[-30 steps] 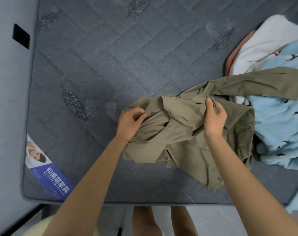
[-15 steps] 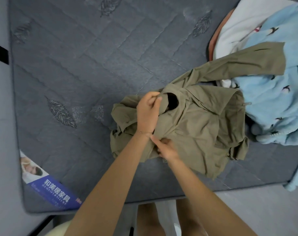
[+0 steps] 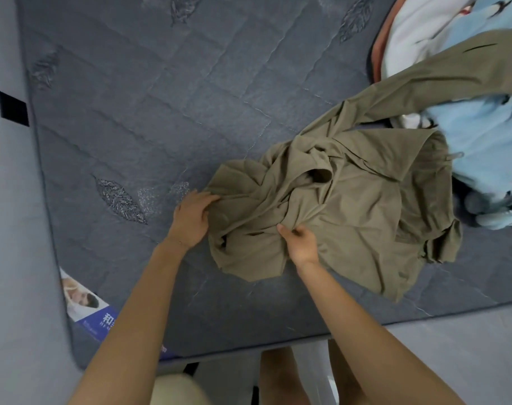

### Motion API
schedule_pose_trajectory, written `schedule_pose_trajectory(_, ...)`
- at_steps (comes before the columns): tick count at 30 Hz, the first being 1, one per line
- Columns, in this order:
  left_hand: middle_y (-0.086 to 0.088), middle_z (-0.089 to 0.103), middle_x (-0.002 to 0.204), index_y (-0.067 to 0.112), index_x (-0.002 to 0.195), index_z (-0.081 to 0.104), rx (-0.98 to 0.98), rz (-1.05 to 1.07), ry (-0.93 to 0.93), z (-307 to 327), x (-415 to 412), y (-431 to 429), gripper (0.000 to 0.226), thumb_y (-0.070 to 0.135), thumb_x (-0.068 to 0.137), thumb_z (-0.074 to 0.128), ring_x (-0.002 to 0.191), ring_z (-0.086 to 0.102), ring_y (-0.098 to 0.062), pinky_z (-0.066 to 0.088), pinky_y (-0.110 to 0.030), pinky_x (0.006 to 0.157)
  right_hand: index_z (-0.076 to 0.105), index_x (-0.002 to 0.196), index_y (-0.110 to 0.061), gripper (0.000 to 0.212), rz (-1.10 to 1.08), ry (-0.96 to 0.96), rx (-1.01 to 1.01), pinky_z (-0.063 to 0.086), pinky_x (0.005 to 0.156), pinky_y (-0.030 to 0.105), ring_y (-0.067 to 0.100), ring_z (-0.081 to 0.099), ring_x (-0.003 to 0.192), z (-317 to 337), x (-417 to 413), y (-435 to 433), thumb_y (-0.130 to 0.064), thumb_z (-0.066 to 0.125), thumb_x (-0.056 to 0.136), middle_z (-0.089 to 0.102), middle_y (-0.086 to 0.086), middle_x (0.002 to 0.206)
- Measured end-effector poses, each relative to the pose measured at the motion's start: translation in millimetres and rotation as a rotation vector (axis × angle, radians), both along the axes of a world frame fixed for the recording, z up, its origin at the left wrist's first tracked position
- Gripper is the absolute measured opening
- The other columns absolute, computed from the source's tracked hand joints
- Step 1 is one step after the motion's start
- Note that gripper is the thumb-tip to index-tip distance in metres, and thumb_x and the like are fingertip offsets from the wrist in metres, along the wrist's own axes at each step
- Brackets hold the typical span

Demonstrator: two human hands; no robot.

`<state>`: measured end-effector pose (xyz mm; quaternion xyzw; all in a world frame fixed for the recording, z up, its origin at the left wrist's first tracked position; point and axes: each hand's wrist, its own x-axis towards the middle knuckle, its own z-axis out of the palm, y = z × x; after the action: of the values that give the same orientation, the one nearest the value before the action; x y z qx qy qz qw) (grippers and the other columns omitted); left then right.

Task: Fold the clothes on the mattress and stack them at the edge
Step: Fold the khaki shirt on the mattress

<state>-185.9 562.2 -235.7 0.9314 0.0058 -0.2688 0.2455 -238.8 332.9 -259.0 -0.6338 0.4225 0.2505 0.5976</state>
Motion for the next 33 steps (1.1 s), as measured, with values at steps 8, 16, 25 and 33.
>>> schedule_pose_trajectory(8, -0.007, 0.056, 0.132, 0.008, 0.099, 0.062, 0.037, -0.221, -0.108, 10.2, -3.5, -9.5, 0.010, 0.015, 0.092, 0.059, 0.139, 0.033, -0.023, 0.003, -0.041, 0.119, 0.038, 0.060, -0.016, 0.041, -0.162, -0.098, 0.068, 0.046, 0.060, 0.014, 0.011, 0.045, 0.061, 6.4, -10.8, -18.6, -0.015, 0.064, 0.092, 0.044, 0.001, 0.061)
schedule_pose_trajectory(16, -0.003, 0.043, 0.061, -0.004, 0.096, 0.053, -0.138, 0.002, -0.461, 76.0, 7.1, -35.8, 0.019, 0.011, 0.102, 0.041, 0.049, 0.038, -0.018, 0.023, -0.028, 0.049, 0.054, 0.121, -0.012, 0.051, 0.303, 0.067, 0.201, 0.046, 0.095, 0.022, 0.014, 0.055, 0.110, 34.1, -33.7, -0.1, -0.015, 0.080, 0.077, 0.059, -0.001, 0.117)
schedule_pose_trajectory(25, 0.010, 0.031, 0.056, 0.015, 0.090, 0.048, -0.418, 0.358, -0.710, 155.6, 32.9, -63.9, 0.011, 0.014, 0.100, 0.043, 0.049, 0.034, -0.007, 0.028, -0.023, 0.048, 0.058, 0.100, 0.013, 0.021, 0.142, -0.277, 0.025, 0.043, 0.084, 0.035, 0.021, 0.052, 0.089, 111.7, -1.2, -17.8, -0.008, 0.056, 0.095, 0.060, 0.033, 0.097)
schedule_pose_trajectory(33, 0.011, 0.026, 0.058, 0.031, 0.080, 0.042, -0.644, 0.642, -0.812, 238.5, 52.1, -86.7, 0.025, 0.012, 0.096, 0.046, 0.053, 0.026, -0.005, 0.027, -0.019, 0.054, 0.034, 0.069, -0.019, 0.034, 0.008, -0.697, -0.265, 0.030, 0.061, 0.019, 0.000, 0.033, 0.059, 207.3, 56.3, -62.2, -0.014, 0.051, 0.098, 0.035, -0.007, 0.066)
